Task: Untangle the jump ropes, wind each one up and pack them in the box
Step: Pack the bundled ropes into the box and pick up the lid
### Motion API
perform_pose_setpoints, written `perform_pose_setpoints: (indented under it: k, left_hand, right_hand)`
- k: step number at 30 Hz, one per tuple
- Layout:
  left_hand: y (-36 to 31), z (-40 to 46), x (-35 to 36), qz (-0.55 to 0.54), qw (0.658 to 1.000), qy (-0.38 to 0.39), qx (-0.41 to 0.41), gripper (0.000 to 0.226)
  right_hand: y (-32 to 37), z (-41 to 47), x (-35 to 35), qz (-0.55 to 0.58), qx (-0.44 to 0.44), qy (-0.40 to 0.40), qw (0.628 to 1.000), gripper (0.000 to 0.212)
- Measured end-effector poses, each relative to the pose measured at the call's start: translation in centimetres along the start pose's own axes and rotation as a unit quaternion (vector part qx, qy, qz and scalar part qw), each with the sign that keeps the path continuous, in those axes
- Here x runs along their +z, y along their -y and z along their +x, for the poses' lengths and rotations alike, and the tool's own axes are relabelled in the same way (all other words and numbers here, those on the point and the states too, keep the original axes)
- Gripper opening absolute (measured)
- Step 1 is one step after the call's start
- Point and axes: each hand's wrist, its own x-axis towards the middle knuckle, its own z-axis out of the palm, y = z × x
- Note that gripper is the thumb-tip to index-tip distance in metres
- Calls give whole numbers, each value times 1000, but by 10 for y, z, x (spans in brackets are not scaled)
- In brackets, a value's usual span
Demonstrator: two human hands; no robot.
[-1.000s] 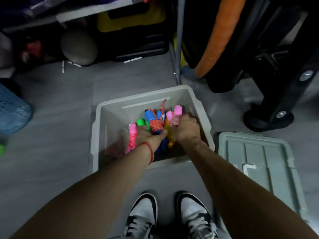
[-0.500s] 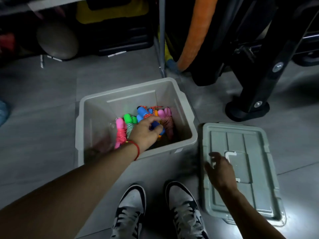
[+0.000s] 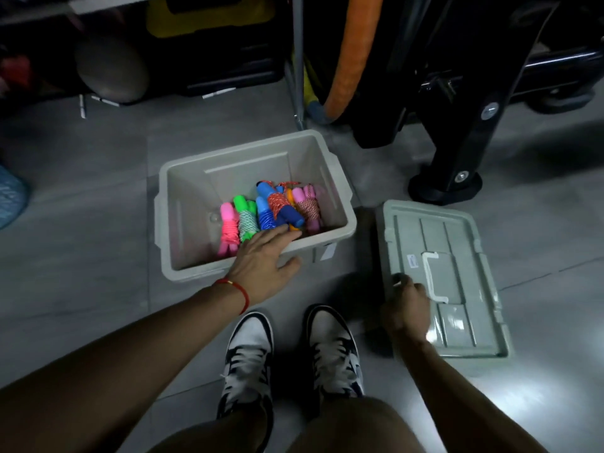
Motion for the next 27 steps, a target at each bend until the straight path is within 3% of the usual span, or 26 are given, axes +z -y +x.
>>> perform_pose_setpoints:
  k: [3,8,11,13,16,18,20,22,27]
  left_hand:
    - [-20,-8,-11,-42,999,6,13,71]
    - [-63,-22,-40,-115,993,-12,34,63]
    - [-77,-26,-64,-197,980,-35,1,58]
    - [-78,-30,-84,-304,949,-74,-35,51]
    - [-59,-37,-112,-411,889,-152,-131,43]
    - [-33,-41,-124,-440,856,-188,-194,31]
    - [-1,-42,-129,-428,839,-216,-257,24]
    - [33,-46,-125,-365,848,-225,-312,14]
    - [98,-55,-91,-155,884,-165,-408,38]
  right_hand:
    - [-7,-5,-57,58,-57,5,997,37]
    - [-12,-25,-144,129,-124,6,984,47]
    - [10,-38,-171,155,-191,38,969,47]
    - [33,-46,-182,113,-287,22,951,47]
    - [78,-37,-182,-10,-465,8,885,49]
    - [113,-21,-171,-42,-514,29,856,49]
    - [150,-4,-150,-63,-517,62,852,54]
    - [179,11,-121,-84,-513,99,849,57]
    - [211,6,-61,-191,-517,191,812,56]
